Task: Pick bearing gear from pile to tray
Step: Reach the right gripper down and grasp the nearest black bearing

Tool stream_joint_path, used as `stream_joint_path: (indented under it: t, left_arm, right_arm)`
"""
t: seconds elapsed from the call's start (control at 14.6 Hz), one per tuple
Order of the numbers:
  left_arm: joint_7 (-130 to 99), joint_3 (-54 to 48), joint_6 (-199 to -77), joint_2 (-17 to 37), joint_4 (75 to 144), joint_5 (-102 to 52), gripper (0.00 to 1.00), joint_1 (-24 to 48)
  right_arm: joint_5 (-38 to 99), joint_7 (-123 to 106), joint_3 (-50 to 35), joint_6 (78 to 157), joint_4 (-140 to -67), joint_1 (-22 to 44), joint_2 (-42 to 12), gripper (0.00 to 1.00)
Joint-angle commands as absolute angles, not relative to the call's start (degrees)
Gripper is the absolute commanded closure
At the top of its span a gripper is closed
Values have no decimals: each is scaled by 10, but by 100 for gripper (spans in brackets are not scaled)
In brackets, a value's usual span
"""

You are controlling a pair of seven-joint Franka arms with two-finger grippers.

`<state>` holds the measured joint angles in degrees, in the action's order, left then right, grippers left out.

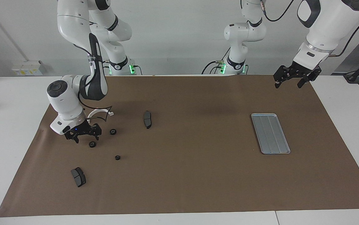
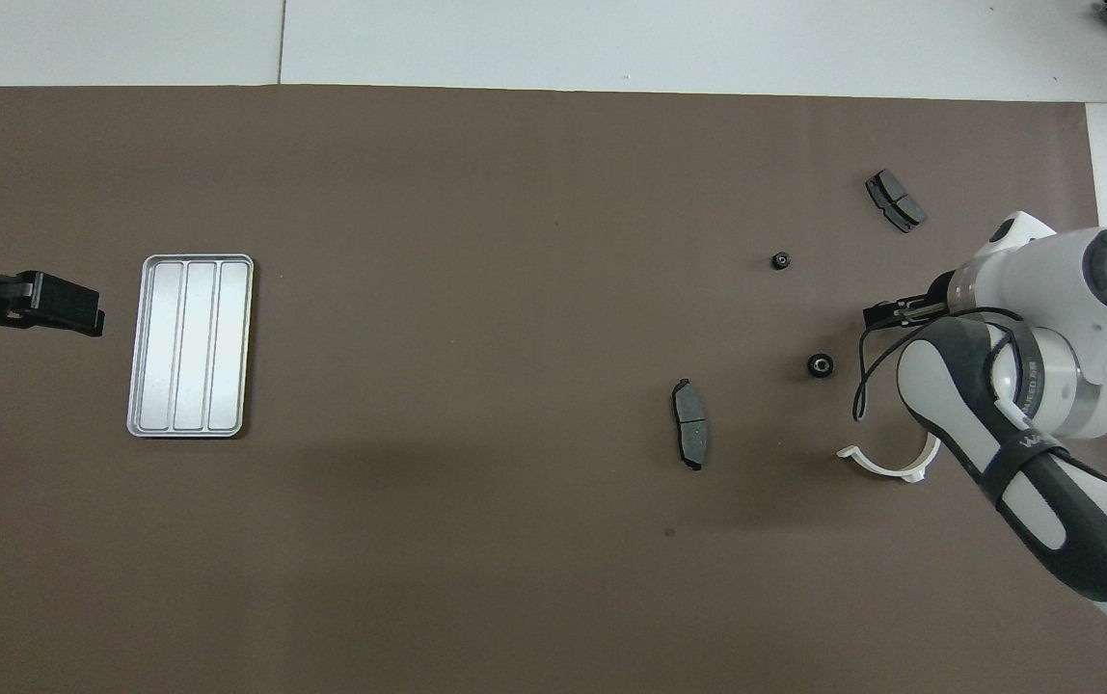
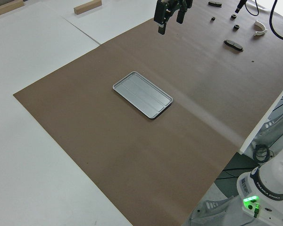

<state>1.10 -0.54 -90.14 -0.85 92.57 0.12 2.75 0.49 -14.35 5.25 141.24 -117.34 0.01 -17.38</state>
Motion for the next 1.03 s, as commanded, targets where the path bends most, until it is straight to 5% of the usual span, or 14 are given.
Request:
stream_joint_path:
  t: [0.0,0.34,0.68,0.89,0.96]
  left_arm:
    - [11,-1,-911,-25,946,6,0,34]
    - [11,-2,-910,-25,946,7,0,34]
    - [12,-3,-908,-25,946,18,0,38]
    - [11,-2,-908,-25,946,18,0,41]
    - [11,-2,-908,-25,946,18,0,41]
  right_arm:
    - [17,-156,48,1432,-1178,1,-183,0]
    - [17,-155,48,1444,-1191,4,-183,41]
    - [17,-154,48,1474,-1206,3,-182,54]
    - [17,-152,48,1478,-1205,3,-184,94]
    - [18,-150,48,1479,-1204,4,-185,100]
